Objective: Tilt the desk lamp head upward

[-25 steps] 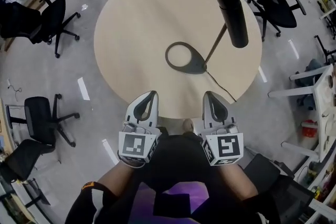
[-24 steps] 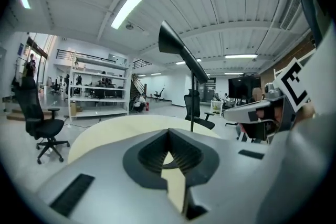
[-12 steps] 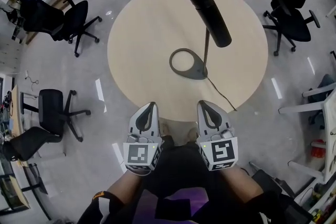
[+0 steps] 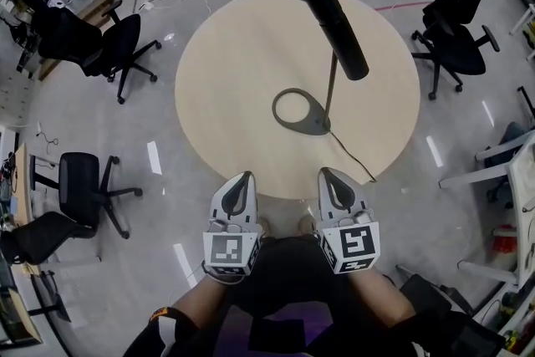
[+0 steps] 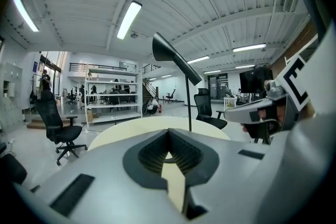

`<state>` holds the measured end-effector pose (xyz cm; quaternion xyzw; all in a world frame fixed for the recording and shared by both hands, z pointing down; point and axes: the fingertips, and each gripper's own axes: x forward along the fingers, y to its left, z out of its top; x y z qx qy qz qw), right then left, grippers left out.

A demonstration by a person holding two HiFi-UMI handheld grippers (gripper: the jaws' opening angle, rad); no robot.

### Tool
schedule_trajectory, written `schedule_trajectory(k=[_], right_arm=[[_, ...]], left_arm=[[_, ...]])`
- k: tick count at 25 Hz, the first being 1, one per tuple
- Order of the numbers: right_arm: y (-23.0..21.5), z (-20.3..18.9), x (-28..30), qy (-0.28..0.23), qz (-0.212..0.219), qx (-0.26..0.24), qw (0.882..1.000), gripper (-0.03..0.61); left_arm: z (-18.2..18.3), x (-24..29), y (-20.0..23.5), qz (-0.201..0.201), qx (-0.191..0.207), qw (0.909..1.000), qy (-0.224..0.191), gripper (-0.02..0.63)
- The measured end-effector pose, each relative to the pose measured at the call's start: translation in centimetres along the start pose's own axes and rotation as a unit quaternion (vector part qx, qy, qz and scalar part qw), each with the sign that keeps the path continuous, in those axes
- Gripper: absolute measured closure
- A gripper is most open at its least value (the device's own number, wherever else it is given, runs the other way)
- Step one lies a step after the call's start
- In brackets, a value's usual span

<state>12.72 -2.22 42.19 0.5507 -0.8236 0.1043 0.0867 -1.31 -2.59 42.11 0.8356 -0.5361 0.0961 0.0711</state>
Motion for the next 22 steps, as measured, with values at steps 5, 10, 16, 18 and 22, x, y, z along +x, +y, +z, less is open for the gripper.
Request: schedule_trajectory(k=[5,10,16,18,22], right_arm=[[0.8,0.3,0.0,-0.002,-0.013,-0.002,1.0,0.569],[1.2,0.7,-0.4,-0.006,-0.022,-0.005,1.0,0.569],[1.2,1.2,-0.4,-0.013,-0.03,-0.008,0.999,0.569],[1.2,1.4,-0.4,-0.015,-0.031,-0.009,0.999,0.569],[1.2,1.9,-0.5,-0.016,-0.033,-0.01,0.999,0.569]], left_arm=[[0.4,-0.3,0.7,-0.009,-0.002,0.9999,-0.004,0.566],[0.9,-0.7,0.8,-0.018,-0.002,0.9998,-0.009,0.566],[2.1,-0.7,1.1,-0.019,-0.005,0.9997,-0.017,0.566],[1.9,-0.6,1.1,-0.024,-0.006,0.9995,-0.019,0.566],[1.5,-0.7,1.2,-0.026,0.001,0.9995,-0.017,0.566]])
